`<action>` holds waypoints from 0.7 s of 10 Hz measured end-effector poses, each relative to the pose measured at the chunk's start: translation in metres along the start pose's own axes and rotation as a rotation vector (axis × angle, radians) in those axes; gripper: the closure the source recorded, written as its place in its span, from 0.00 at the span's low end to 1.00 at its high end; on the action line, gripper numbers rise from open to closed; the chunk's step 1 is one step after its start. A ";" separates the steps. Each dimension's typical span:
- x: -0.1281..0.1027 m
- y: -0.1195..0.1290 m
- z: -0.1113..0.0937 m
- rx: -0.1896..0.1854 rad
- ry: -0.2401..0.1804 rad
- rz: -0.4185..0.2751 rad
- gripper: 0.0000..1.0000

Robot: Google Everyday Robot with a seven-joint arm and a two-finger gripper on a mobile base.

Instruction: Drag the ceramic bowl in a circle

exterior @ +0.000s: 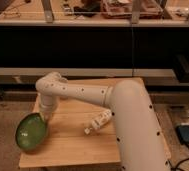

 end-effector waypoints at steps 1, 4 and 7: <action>0.011 0.013 -0.006 -0.014 0.033 0.068 0.83; 0.003 0.080 -0.009 -0.080 0.084 0.310 0.83; -0.038 0.135 -0.025 -0.110 0.121 0.490 0.83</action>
